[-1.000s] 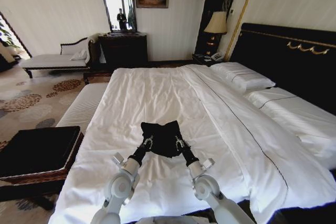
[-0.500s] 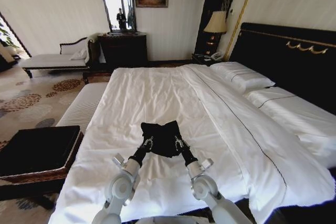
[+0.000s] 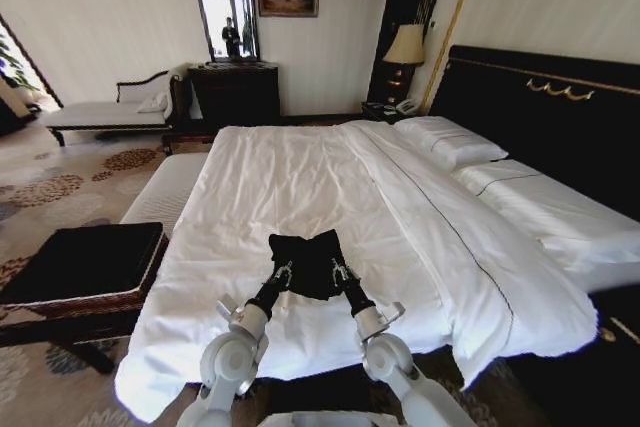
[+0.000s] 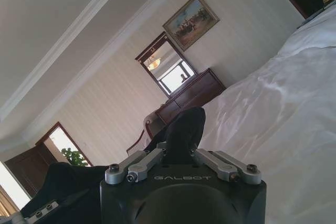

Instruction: Fold the clothes on the bed and place them into the basket.

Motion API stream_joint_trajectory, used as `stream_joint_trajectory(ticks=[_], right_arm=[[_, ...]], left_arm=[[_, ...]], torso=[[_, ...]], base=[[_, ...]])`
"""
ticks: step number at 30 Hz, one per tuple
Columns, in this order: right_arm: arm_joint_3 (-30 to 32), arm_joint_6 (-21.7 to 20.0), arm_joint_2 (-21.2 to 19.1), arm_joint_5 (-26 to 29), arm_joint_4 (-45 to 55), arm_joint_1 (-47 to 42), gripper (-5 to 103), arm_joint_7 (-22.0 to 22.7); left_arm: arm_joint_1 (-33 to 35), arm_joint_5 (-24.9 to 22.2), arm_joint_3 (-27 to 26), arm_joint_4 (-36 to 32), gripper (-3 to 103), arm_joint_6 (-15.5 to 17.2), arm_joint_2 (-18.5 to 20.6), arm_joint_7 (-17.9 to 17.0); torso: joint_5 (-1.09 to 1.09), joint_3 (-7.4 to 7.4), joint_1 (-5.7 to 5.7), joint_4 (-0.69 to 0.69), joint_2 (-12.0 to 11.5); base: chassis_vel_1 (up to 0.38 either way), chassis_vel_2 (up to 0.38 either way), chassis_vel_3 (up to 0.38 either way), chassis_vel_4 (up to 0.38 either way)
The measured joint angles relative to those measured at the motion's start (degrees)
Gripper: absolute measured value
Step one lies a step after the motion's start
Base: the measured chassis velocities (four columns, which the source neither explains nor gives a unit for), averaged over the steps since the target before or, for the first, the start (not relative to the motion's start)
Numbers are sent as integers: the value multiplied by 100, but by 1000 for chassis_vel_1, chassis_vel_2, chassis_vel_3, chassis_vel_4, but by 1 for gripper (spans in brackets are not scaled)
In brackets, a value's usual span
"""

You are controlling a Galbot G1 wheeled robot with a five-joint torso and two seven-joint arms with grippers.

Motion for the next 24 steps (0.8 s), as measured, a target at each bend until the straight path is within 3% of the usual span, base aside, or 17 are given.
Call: stream_joint_trajectory(ticks=[24], right_arm=[[-22, 19, 107, -40, -103, 64, 9, -18]], left_arm=[[20, -10, -52, -29, 9, -13, 127, 9]], torso=[[0, 1, 5, 0, -3]], base=[[12, -12, -10, 11]])
